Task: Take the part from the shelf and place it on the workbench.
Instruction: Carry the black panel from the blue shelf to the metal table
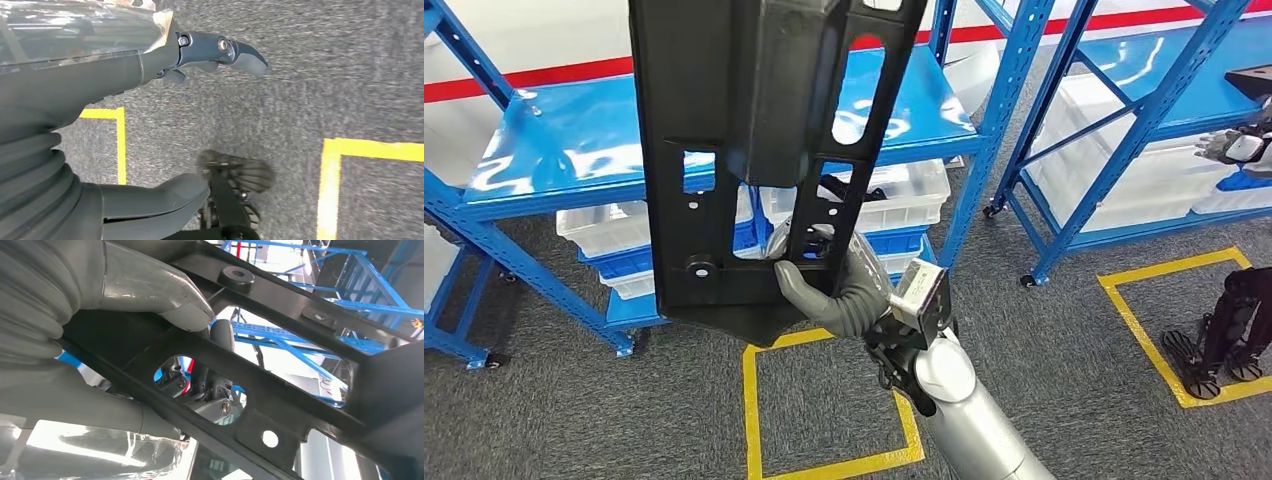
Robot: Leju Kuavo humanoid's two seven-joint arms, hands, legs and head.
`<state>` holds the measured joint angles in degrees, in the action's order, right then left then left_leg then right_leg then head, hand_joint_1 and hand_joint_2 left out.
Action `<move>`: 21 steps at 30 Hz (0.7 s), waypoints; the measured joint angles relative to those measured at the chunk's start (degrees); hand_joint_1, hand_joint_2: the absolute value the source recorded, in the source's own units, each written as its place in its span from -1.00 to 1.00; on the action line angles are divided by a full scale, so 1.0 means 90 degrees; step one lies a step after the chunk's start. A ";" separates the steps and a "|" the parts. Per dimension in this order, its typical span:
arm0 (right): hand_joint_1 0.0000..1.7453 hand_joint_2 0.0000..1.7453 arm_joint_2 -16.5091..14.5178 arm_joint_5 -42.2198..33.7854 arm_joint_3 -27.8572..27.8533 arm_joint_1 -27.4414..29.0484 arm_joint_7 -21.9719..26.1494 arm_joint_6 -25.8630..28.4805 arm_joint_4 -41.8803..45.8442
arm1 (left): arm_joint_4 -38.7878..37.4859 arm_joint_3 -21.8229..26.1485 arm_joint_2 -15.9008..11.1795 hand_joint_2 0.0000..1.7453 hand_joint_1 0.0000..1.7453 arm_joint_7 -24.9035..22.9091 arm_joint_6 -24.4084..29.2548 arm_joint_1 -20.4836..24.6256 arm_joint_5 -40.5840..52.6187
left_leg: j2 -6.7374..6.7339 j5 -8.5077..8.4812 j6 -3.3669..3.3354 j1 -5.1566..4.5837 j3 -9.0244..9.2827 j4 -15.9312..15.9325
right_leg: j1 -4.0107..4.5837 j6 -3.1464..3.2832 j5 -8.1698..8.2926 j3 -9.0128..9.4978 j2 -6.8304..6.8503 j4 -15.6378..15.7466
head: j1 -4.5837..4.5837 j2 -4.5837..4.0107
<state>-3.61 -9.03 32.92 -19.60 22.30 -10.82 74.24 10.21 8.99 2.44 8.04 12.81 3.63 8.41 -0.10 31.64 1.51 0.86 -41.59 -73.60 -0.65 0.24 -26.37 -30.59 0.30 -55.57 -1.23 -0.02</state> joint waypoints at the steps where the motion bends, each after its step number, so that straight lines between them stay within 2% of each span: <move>1: 1.00 1.00 0.0001 0.0010 -0.0001 0.0002 0.0005 0.0001 -0.0011 | 0.0001 0.0000 -0.0002 1.00 -1.00 0.0000 0.0000 0.0001 0.0001 | 0.0000 -0.0149 0.0005 0.0010 0.0142 0.0013 | -0.0003 -0.0016 0.0050 -0.0109 0.0000 -0.0045 | 0.0000 0.0000; 2: 1.00 1.00 0.0001 0.0025 -0.0001 0.0002 0.0016 0.0001 -0.0017 | 0.0002 0.0000 -0.0004 1.00 -1.00 0.0000 -0.0001 0.0005 0.0004 | 0.0000 -0.0318 0.0002 0.0023 0.0394 0.0260 | -0.0006 -0.0038 0.0090 -0.0210 -0.0001 -0.0096 | 0.0001 0.0000; 3: 1.00 1.00 0.0000 0.0045 -0.0002 0.0003 0.0031 0.0001 -0.0018 | 0.0004 -0.0001 -0.0007 1.00 -1.00 0.0000 -0.0002 0.0014 0.0013 | 0.0008 -0.0385 -0.0009 0.0035 0.0724 0.0675 | -0.0008 -0.0067 0.0123 -0.0296 -0.0004 -0.0150 | 0.0002 0.0000; 4: 1.00 1.00 0.0000 0.0065 -0.0003 0.0003 0.0051 0.0001 -0.0018 | 0.0007 -0.0001 -0.0010 1.00 -1.00 0.0000 -0.0007 0.0024 0.0027 | 0.0023 -0.0370 -0.0030 0.0035 0.1062 0.1143 | 0.0002 -0.0102 0.0153 -0.0365 -0.0005 -0.0200 | 0.0001 0.0000; 5: 1.00 1.00 0.0000 0.0085 -0.0004 0.0005 0.0072 0.0001 -0.0017 | 0.0009 -0.0001 -0.0011 1.00 -1.00 0.0000 -0.0013 0.0034 0.0042 | 0.0039 -0.0300 -0.0060 0.0023 0.1303 0.1503 | 0.0012 -0.0149 0.0188 -0.0412 -0.0003 -0.0233 | -0.0002 0.0000; 6: 1.00 1.00 0.0001 0.0104 -0.0004 0.0008 0.0091 0.0001 -0.0016 | 0.0010 -0.0002 -0.0010 1.00 -1.00 0.0000 -0.0019 0.0041 0.0056 | 0.0055 -0.0221 -0.0099 -0.0001 0.1434 0.1728 | 0.0016 -0.0199 0.0231 -0.0446 0.0001 -0.0250 | -0.0005 0.0000; 8: 1.00 1.00 0.0007 0.0141 0.0000 0.0027 0.0124 0.0001 -0.0019 | 0.0008 -0.0004 -0.0005 1.00 -1.00 -0.0001 -0.0026 0.0040 0.0067 | 0.0052 -0.0267 -0.0221 -0.0041 0.1410 0.1829 | 0.0008 -0.0300 0.0324 -0.0501 0.0007 -0.0252 | -0.0012 0.0000; 9: 1.00 1.00 0.0015 0.0158 0.0002 0.0037 0.0138 0.0001 -0.0021 | 0.0007 -0.0004 0.0001 1.00 -1.00 -0.0003 -0.0027 0.0041 0.0068 | 0.0035 -0.0338 -0.0293 -0.0046 0.1357 0.1852 | 0.0000 -0.0322 0.0293 -0.0556 0.0005 -0.0291 | -0.0008 0.0000; 10: 1.00 1.00 0.0023 0.0177 0.0005 0.0048 0.0146 0.0001 -0.0025 | 0.0007 -0.0003 0.0002 1.00 -1.00 -0.0004 -0.0024 0.0043 0.0068 | 0.0020 -0.0425 -0.0370 -0.0042 0.1284 0.1875 | 0.0001 -0.0311 0.0154 -0.0642 -0.0003 -0.0416 | -0.0012 0.0000; 11: 1.00 1.00 0.0032 0.0192 0.0006 0.0055 0.0149 0.0001 -0.0031 | 0.0006 -0.0002 0.0002 1.00 -1.00 -0.0003 -0.0020 0.0044 0.0068 | 0.0006 -0.0515 -0.0422 -0.0033 0.1192 0.1899 | 0.0002 -0.0278 -0.0081 -0.0746 -0.0010 -0.0651 | -0.0016 0.0000; 13: 1.00 1.00 0.0039 0.0232 0.0010 0.0057 0.0149 0.0001 -0.0050 | 0.0007 0.0002 -0.0001 1.00 -1.00 0.0015 -0.0004 0.0041 0.0070 | 0.0026 -0.0659 -0.0451 -0.0047 0.0983 0.1897 | 0.0003 -0.0204 -0.0630 -0.0960 -0.0021 -0.1402 | -0.0026 0.0000; 14: 1.00 1.00 0.0041 0.0258 0.0014 0.0061 0.0149 0.0000 -0.0065 | 0.0007 0.0003 0.0001 1.00 -1.00 0.0030 0.0002 0.0036 0.0072 | 0.0045 -0.0730 -0.0439 -0.0056 0.0872 0.1897 | 0.0006 -0.0221 -0.0745 -0.1019 -0.0021 -0.1794 | -0.0026 0.0000; 15: 1.00 1.00 0.0042 0.0285 0.0018 0.0066 0.0150 -0.0001 -0.0082 | 0.0006 0.0004 0.0007 1.00 -1.00 0.0046 0.0006 0.0032 0.0076 | 0.0071 -0.0806 -0.0433 -0.0065 0.0764 0.1896 | 0.0009 -0.0273 -0.0703 -0.1034 -0.0022 -0.2090 | -0.0025 0.0000; 16: 1.00 1.00 0.0043 0.0310 0.0022 0.0072 0.0150 -0.0003 -0.0100 | 0.0005 0.0003 0.0014 1.00 -1.00 0.0058 0.0007 0.0030 0.0081 | 0.0100 -0.0888 -0.0424 -0.0073 0.0662 0.1893 | 0.0012 -0.0341 -0.0534 -0.0976 -0.0028 -0.2218 | -0.0025 0.0000; 17: 1.00 1.00 0.0044 0.0328 0.0027 0.0077 0.0151 -0.0006 -0.0116 | 0.0005 0.0002 0.0022 1.00 -1.00 0.0065 0.0010 0.0030 0.0086 | 0.0143 -0.0970 -0.0410 -0.0079 0.0566 0.1890 | 0.0016 -0.0390 -0.0329 -0.0808 -0.0053 -0.2119 | -0.0024 0.0000; 18: 1.00 1.00 0.0044 0.0343 0.0029 0.0079 0.0152 -0.0009 -0.0128 | 0.0005 0.0002 0.0031 1.00 -1.00 0.0067 0.0013 0.0030 0.0093 | 0.0194 -0.1047 -0.0393 -0.0082 0.0486 0.1886 | 0.0021 -0.0387 -0.0206 -0.0519 -0.0130 -0.1772 | -0.0024 0.0000; 19: 1.00 1.00 0.0042 0.0360 0.0030 0.0079 0.0154 -0.0013 -0.0135 | 0.0005 0.0002 0.0038 1.00 -1.00 0.0068 0.0017 0.0032 0.0103 | 0.0250 -0.1115 -0.0368 -0.0097 0.0420 0.1877 | 0.0027 -0.0328 -0.0233 -0.0125 -0.0244 -0.1234 | -0.0023 0.0000; 20: 1.00 1.00 0.0041 0.0375 0.0029 0.0076 0.0159 -0.0015 -0.0140 | 0.0007 0.0003 0.0043 1.00 -1.00 0.0068 0.0022 0.0033 0.0112 | 0.0306 -0.1182 -0.0343 -0.0107 0.0376 0.1869 | 0.0033 -0.0259 -0.0370 0.0242 -0.0350 -0.0672 | -0.0023 0.0000; 21: 1.00 1.00 0.0039 0.0389 0.0027 0.0075 0.0165 -0.0018 -0.0147 | 0.0007 0.0004 0.0046 1.00 -1.00 0.0068 0.0025 0.0033 0.0122 | 0.0364 -0.1247 -0.0312 -0.0111 0.0349 0.1872 | 0.0041 -0.0199 -0.0527 0.0501 -0.0421 -0.0250 | -0.0021 0.0000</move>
<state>-3.26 -5.54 33.16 -18.93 23.79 -10.98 72.92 10.27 9.03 2.86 8.66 13.03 3.93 9.51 3.17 20.42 -1.30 -0.14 -38.46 -56.74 -0.28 -1.55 -31.11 -26.07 -3.49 -57.82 -1.43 -0.02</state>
